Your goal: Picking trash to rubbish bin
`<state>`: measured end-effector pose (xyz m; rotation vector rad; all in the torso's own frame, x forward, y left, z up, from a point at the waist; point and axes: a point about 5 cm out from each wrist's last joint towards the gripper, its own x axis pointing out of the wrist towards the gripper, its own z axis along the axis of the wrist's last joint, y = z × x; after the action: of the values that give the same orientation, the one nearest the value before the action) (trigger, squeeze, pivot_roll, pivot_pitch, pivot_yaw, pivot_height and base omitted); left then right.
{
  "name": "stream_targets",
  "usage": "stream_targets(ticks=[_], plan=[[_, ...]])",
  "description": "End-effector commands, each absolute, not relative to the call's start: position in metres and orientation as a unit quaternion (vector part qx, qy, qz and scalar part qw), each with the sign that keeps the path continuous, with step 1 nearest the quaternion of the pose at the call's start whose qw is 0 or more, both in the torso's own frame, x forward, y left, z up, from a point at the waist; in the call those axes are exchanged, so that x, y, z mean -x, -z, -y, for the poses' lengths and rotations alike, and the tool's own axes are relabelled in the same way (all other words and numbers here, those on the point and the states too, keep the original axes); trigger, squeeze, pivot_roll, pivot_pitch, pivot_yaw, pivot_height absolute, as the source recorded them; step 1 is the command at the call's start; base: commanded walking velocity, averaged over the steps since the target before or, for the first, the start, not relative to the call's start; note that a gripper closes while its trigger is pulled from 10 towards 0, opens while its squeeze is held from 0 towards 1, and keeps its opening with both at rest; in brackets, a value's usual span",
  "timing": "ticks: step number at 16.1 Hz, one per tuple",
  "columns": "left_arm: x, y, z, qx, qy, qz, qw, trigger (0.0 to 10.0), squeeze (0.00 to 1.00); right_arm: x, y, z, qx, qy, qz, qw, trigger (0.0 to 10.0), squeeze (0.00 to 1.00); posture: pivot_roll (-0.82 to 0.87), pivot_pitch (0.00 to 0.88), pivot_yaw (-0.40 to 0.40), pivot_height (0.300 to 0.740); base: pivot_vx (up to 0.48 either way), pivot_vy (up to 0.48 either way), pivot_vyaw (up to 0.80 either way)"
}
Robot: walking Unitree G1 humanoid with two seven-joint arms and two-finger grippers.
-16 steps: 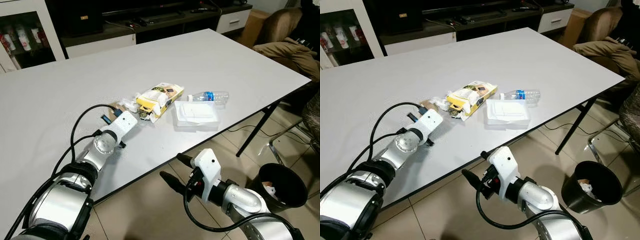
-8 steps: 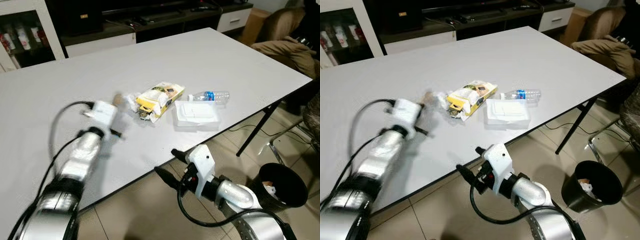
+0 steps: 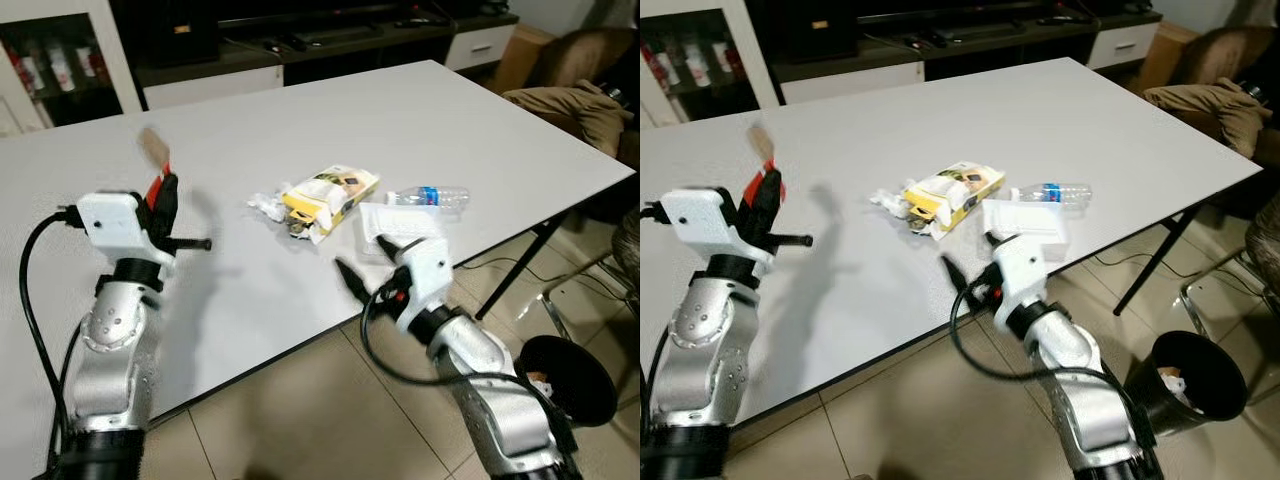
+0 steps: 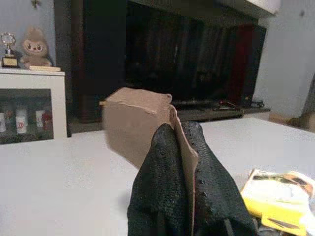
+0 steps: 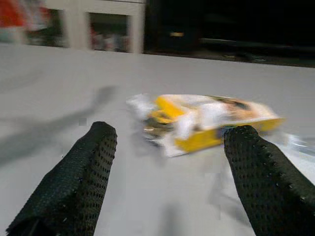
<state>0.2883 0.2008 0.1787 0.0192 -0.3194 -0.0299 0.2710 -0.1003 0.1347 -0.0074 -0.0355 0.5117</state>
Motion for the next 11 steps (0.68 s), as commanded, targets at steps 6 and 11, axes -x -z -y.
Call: stream_targets(ticks=[6,11], plan=[[-0.262,-0.154,-0.187,-0.093,0.015,0.074,0.993,10.0,0.00,-0.288,-0.116,0.110,0.080,-0.208,-0.013,0.975,10.0,0.00,-0.02,0.000,-0.106,0.740,0.000,0.000,0.00],[-0.253,-0.154,-0.176,-0.140,0.074,0.041,0.987,10.0,0.00,-0.345,-0.120,0.109,0.088,-0.222,-0.058,0.969,10.0,1.00,0.01,0.000,-0.124,0.740,0.000,0.000,0.00]])
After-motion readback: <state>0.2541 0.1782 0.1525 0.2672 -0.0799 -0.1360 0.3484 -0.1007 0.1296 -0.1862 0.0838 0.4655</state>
